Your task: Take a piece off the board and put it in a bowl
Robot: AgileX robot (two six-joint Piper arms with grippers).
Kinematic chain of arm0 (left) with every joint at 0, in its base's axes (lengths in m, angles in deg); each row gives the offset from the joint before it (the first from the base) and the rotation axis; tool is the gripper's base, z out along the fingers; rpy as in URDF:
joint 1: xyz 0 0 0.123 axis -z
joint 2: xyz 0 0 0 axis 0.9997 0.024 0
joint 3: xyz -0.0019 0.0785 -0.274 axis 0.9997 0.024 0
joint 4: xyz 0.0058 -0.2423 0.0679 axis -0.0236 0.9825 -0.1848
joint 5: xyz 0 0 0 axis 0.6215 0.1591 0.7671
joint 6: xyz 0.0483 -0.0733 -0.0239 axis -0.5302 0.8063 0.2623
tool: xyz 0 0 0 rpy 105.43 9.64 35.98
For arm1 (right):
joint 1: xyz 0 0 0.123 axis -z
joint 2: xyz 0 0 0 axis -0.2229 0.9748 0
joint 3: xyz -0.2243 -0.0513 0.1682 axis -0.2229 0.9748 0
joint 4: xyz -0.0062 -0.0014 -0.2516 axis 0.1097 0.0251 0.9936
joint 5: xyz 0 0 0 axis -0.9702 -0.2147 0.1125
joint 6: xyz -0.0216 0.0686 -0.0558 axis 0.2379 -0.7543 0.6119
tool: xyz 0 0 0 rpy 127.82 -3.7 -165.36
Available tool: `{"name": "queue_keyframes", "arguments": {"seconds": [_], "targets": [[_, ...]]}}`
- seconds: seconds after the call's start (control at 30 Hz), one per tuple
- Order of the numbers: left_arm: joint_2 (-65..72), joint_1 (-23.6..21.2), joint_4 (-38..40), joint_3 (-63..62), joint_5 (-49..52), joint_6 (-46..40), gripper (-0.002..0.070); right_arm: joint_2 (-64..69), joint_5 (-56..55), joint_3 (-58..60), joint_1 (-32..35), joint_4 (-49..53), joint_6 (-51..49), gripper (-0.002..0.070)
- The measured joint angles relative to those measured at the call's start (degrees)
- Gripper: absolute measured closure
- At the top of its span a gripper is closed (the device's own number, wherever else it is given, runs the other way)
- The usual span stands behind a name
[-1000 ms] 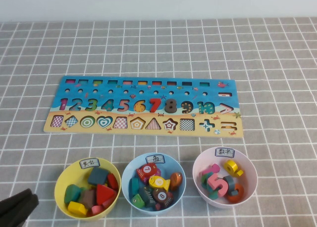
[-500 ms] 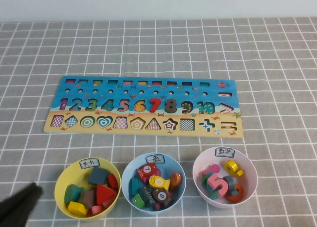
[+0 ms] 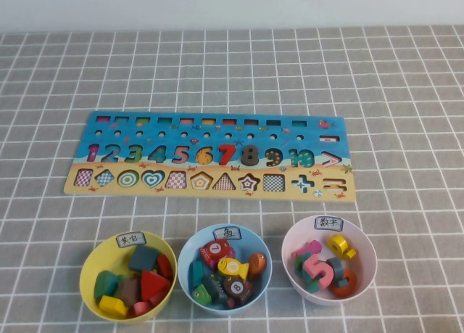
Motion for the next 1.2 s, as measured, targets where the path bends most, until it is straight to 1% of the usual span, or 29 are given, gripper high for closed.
{"name": "queue_keyframes", "arguments": {"seconds": [0.17, 0.3, 0.43, 0.57, 0.7, 0.8, 1.2], "targets": [[-0.13, 0.0, 2.07, 0.43, 4.93, -1.19, 0.0675, 0.0, 0.0, 0.0, 0.0, 0.0, 0.0, 0.0694], [-0.13, 0.11, 5.64, 0.43, 9.47, -8.11, 0.0675, 0.0, 0.0, 0.0, 0.0, 0.0, 0.0, 0.0694], [-0.13, 0.21, 6.21, 0.43, 14.52, -11.05, 0.0675, 0.0, 0.0, 0.0, 0.0, 0.0, 0.0, 0.0694], [-0.13, 0.09, 6.42, 0.43, 18.6, -11.74, 0.0675, 0.0, 0.0, 0.0, 0.0, 0.0, 0.0, 0.0694], [-0.13, -1.45, 6.42, 0.43, 20.74, -11.87, 0.0675, 0.0, 0.0, 0.0, 0.0, 0.0, 0.0, 0.0694], [-0.13, -1.71, 6.42, 0.43, 22.76, -11.96, 0.0675, 0.0, 0.0, 0.0, 0.0, 0.0, 0.0, 0.0694], [-0.13, -1.71, 6.42, 0.43, 23.18, -12.01, 0.0675, 0.0, 0.0, 0.0, 0.0, 0.0, 0.0, 0.0694]]}}
